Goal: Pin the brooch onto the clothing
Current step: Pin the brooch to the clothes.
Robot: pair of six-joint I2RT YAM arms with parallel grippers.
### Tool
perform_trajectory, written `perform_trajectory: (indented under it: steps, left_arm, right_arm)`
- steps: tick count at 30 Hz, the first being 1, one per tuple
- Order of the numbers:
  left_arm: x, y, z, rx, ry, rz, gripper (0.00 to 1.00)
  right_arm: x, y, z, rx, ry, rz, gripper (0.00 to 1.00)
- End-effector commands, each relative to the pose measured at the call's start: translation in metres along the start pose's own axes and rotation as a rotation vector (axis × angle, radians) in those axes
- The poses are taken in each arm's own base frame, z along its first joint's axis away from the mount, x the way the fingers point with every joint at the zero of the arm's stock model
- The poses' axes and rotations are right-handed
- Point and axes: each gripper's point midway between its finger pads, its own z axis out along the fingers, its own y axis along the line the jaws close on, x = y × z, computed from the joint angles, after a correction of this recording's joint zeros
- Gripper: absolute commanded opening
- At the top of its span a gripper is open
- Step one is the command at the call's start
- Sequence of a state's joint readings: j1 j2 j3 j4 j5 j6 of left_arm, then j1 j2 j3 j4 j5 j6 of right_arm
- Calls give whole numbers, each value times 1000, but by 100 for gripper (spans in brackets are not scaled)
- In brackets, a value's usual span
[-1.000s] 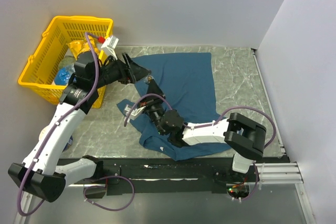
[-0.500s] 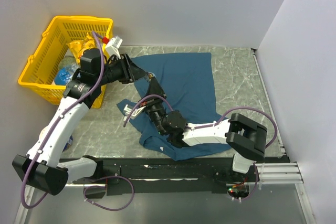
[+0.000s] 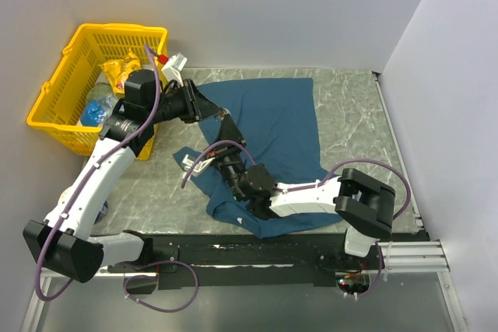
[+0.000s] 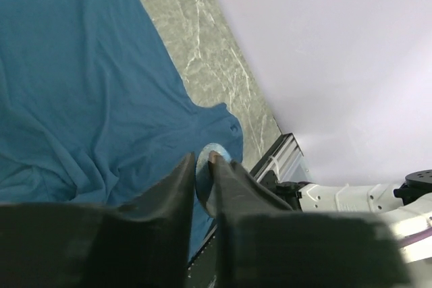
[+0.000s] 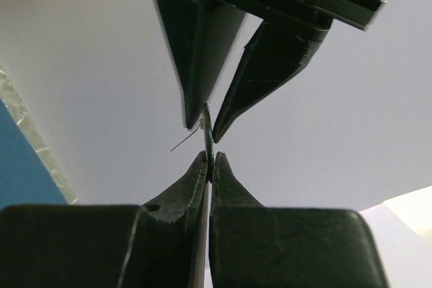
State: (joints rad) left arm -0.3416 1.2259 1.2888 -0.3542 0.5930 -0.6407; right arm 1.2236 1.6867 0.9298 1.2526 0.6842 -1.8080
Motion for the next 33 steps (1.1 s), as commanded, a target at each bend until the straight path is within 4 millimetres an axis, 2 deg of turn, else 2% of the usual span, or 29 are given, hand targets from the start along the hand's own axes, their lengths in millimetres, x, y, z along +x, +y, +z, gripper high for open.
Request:
perform_trajectory:
  steps: [1, 2, 7, 8, 9, 10, 11, 12, 13, 14, 17, 18, 19, 20, 21, 22, 23, 24, 25, 26, 27, 28, 29, 30, 32, 33]
  left_arm:
    - [0, -6, -1, 38, 2, 19, 8]
    - [0, -7, -2, 44, -2, 20, 1]
    - [-14, -9, -7, 30, -83, 59, 1]
    - [-17, -10, -9, 25, -102, 65, 1]
    - [-22, -8, -9, 10, -130, 70, 1]
    - [-25, -8, -10, 8, -147, 74, 1]
    - [-27, -6, -10, 2, -154, 72, 1]
    - [-31, -3, -10, -11, -173, 66, 1]
    - [-35, -3, -9, -5, -192, 74, 1]
    - [-37, 0, -8, -10, -198, 71, 1]
    - [-45, 6, -4, -11, -226, 71, 1]
    - [-48, 8, -4, -4, -236, 80, 1]
    - [-48, 8, -2, 19, -233, 95, 1]
    - [-50, 9, -2, 26, -235, 104, 1]
    - [-52, 9, -3, 39, -236, 131, 1]
    - [-48, 10, -3, 58, -221, 142, 1]
    - [-52, 6, -5, 85, -235, 172, 1]
    - [-53, 6, -7, 98, -239, 196, 1]
    - [-50, 7, -10, 116, -240, 211, 1]
    - [-47, 3, -12, 151, -229, 220, 1]
    - [-52, -2, -17, 186, -255, 246, 1]
    - [-44, -2, -19, 222, -240, 252, 1]
    - [-37, -9, -22, 278, -208, 264, 1]
    - [-38, -22, -28, 351, -220, 308, 1]
    - [-19, -35, -37, 469, -153, 345, 1]
    - [-18, -45, -42, 517, -159, 375, 1]
  right_arm:
    - [23, -85, -8, 332, 75, 292, 0]
    - [22, -85, -8, 333, 75, 292, 0]
    - [25, -84, -5, 331, 113, 300, 0]
    - [30, -86, -5, 331, 135, 312, 9]
    - [31, -88, -6, 333, 142, 335, 29]
    - [35, -93, -7, 337, 150, 350, 44]
    - [40, -91, -9, 322, 170, 359, 78]
    - [39, -85, -6, 280, 170, 368, 84]
    - [44, -92, -8, 277, 177, 404, 90]
    - [46, -88, -9, 245, 179, 413, 97]
    - [51, -81, -13, 126, 167, 524, 99]
    - [55, -97, -17, 139, 141, 692, 99]
    - [51, -72, -20, -13, 136, 647, 99]
    - [59, -76, -19, -44, 135, 717, 99]
    - [61, -89, -28, -77, 104, 931, 99]
    - [53, -73, -34, -233, 44, 953, 99]
    - [67, -79, -34, -260, 30, 1025, 99]
    - [75, -97, -42, -256, -1, 1165, 99]
    - [64, -100, -48, -319, -90, 1208, 99]
    - [67, -98, -53, -343, -100, 1229, 100]
    - [75, -103, -56, -339, -102, 1250, 100]
    - [70, -101, -59, -379, -123, 1251, 100]
    - [69, -98, -61, -410, -113, 1248, 100]
    - [65, -93, -61, -436, -118, 1250, 100]
    - [59, -81, -64, -492, -115, 1254, 99]
    - [58, -78, -65, -501, -114, 1267, 99]
